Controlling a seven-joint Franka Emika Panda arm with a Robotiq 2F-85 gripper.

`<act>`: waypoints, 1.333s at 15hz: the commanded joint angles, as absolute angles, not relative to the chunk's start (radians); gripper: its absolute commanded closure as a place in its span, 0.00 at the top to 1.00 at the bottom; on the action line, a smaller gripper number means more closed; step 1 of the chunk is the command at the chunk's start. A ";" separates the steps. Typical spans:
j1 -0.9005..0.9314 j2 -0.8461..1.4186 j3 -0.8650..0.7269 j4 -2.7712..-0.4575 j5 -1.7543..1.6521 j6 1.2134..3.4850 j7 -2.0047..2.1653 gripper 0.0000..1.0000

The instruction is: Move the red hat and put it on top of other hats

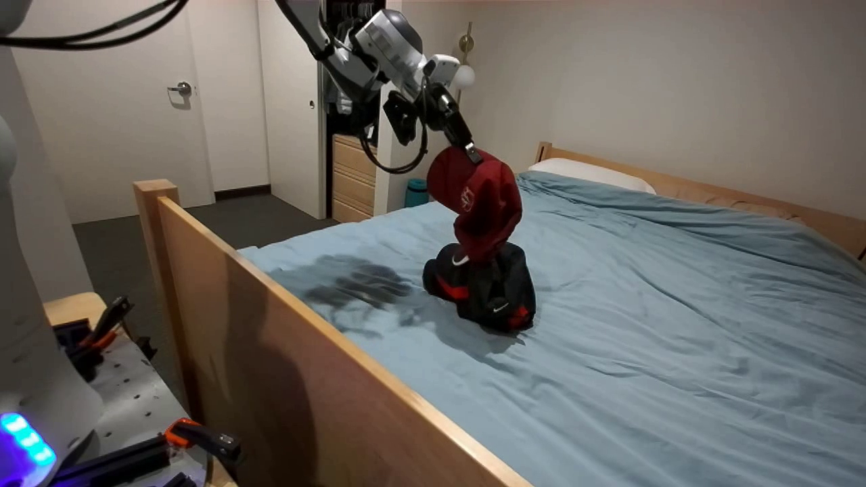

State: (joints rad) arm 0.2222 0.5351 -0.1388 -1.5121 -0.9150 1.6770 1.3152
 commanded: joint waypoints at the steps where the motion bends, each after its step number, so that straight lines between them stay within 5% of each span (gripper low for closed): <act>1: 0.167 0.591 -0.099 -1.443 -0.930 1.671 1.198 0.02; 20: 0.210 0.737 -0.024 -1.448 -1.330 1.874 0.715 0.02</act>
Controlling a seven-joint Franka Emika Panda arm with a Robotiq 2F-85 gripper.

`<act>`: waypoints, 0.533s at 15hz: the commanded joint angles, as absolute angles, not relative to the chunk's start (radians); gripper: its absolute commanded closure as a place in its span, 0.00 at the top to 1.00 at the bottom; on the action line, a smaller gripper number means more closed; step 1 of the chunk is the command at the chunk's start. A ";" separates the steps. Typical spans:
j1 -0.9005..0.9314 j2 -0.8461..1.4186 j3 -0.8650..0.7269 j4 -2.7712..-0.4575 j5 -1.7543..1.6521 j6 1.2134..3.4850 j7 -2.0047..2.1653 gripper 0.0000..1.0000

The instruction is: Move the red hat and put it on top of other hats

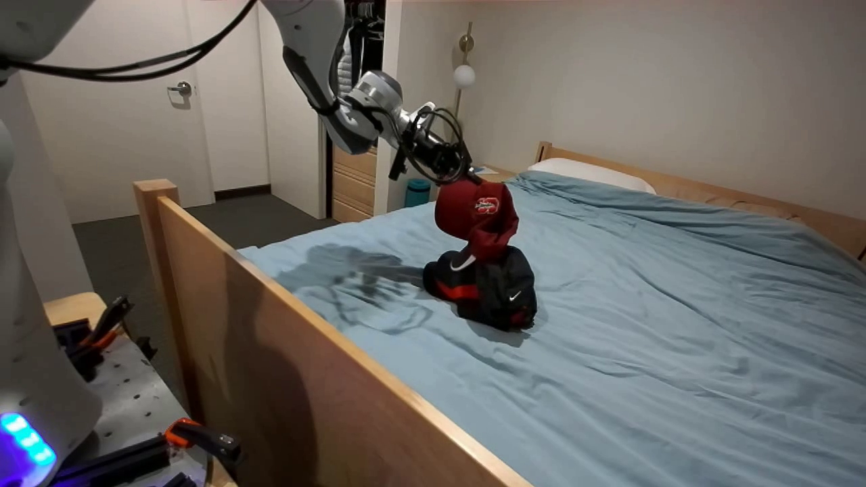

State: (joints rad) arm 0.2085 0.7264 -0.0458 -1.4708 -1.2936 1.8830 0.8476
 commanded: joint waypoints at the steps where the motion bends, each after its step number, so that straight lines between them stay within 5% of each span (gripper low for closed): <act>1: 0.214 0.739 -0.022 -1.445 -1.338 1.868 0.679 0.02; 2: 0.214 0.739 -0.017 -1.444 -1.334 1.865 0.649 0.02; 4: 0.218 0.739 -0.014 -1.442 -1.326 1.859 0.620 0.35; 8: 0.220 0.739 -0.011 -1.438 -1.312 1.857 0.636 0.59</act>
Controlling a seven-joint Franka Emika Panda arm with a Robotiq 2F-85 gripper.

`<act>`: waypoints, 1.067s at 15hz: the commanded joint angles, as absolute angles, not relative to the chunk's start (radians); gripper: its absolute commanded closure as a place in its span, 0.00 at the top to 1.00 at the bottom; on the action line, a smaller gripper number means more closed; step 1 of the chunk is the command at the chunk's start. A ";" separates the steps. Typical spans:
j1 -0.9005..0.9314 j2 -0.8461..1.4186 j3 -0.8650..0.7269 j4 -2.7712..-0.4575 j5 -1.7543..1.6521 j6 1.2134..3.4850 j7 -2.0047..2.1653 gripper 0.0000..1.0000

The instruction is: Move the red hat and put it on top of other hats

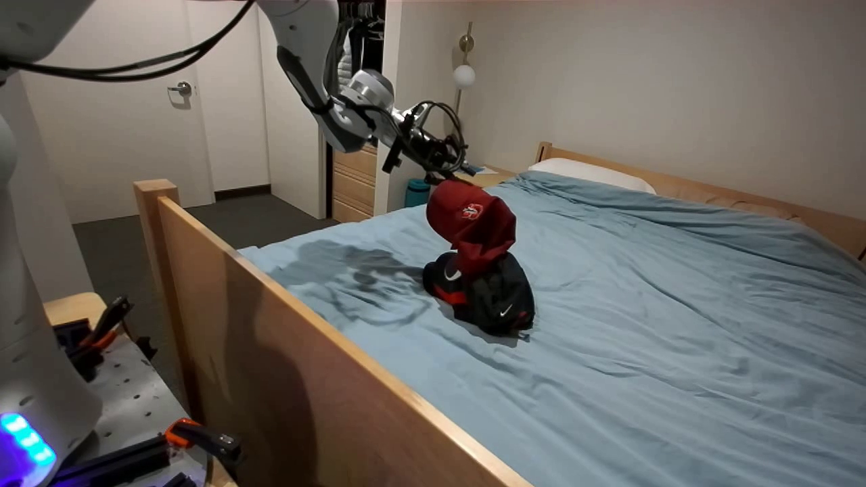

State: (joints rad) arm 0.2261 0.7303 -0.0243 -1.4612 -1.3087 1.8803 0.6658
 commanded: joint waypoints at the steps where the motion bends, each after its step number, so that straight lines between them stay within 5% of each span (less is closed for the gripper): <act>1: 0.219 0.739 -0.010 -1.438 -1.314 1.861 0.638 0.66; 6: 0.184 0.736 0.024 -1.442 -1.244 1.921 0.662 0.98; 16: 0.064 0.683 0.045 -1.436 -0.693 2.072 0.523 1.00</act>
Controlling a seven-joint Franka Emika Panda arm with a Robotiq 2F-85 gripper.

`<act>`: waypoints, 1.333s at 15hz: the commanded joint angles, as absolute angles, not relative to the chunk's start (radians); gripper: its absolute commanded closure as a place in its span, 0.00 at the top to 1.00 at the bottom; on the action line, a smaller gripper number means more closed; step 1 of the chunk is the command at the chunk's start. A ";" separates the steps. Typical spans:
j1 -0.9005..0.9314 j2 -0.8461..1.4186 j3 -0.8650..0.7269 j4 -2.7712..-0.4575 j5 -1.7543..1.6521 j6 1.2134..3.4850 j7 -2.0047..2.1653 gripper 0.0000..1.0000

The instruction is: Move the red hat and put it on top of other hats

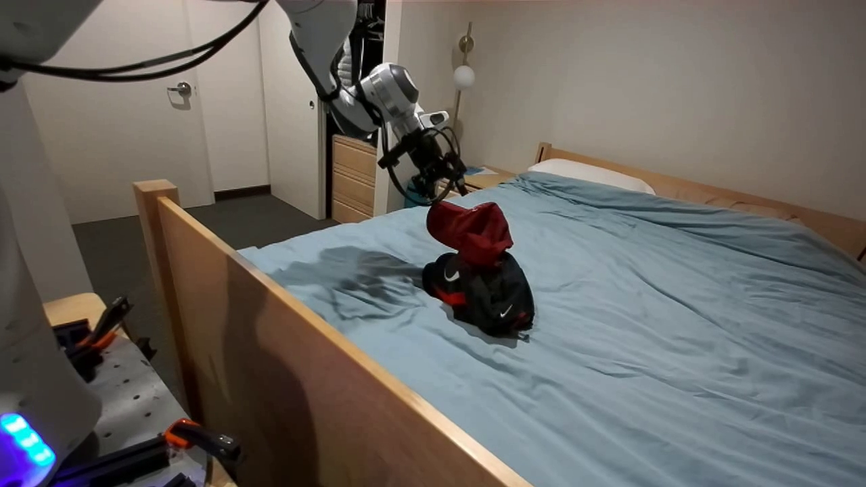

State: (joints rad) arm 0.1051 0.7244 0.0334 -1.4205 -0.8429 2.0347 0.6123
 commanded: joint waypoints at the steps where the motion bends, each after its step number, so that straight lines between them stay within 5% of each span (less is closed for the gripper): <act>1: 0.059 0.670 0.044 -1.445 -0.624 2.068 0.491 1.00; 20: -0.018 0.263 0.008 -1.697 0.374 1.989 0.388 1.00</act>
